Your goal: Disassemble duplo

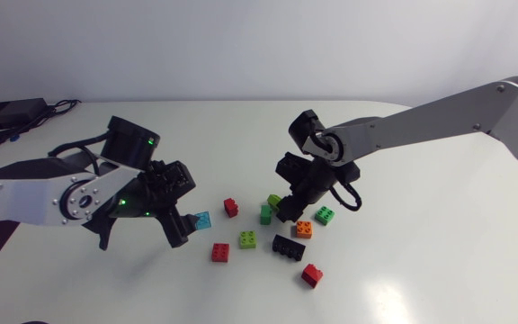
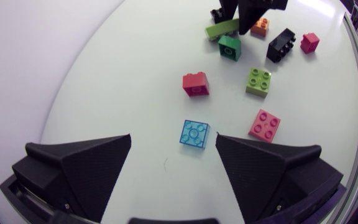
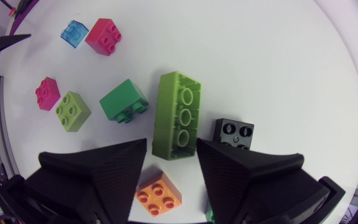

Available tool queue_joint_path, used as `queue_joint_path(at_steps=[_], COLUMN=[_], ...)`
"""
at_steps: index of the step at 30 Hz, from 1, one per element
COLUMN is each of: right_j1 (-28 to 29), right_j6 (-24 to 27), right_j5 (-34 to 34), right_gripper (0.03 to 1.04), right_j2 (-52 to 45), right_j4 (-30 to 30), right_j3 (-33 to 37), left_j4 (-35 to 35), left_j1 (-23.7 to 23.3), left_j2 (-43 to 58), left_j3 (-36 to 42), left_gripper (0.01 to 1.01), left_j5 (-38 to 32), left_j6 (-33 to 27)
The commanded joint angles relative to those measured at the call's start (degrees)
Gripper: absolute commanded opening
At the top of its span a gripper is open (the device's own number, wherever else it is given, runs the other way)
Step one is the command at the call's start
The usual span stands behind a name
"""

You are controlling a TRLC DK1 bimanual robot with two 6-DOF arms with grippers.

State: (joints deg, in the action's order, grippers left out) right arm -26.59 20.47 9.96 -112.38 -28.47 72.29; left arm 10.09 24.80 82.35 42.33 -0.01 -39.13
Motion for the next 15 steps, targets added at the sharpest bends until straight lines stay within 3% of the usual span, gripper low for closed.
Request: queue_joint_path(at_steps=[1, 7, 15], right_j1=[-0.2, 0.0, 0.4], right_j6=[0.4, -0.1, -3.0], right_j5=[-0.7, -0.6, 2.3], right_gripper=[1.00, 1.00, 1.00], right_j2=[-1.0, 7.2, 33.2], right_j4=[-0.2, -0.8, -7.9], right_j3=[0.1, -3.9, -14.9], left_j4=[2.4, 11.3, 23.3], left_j1=[0.2, 0.3, 0.7], left_j2=[-4.0, -11.5, -20.4], left_j3=[1.4, 3.6, 6.5], left_gripper=[0.977, 0.975, 0.975], left_j5=[0.2, 2.5, 6.5], left_j6=[1.6, 4.1, 9.0])
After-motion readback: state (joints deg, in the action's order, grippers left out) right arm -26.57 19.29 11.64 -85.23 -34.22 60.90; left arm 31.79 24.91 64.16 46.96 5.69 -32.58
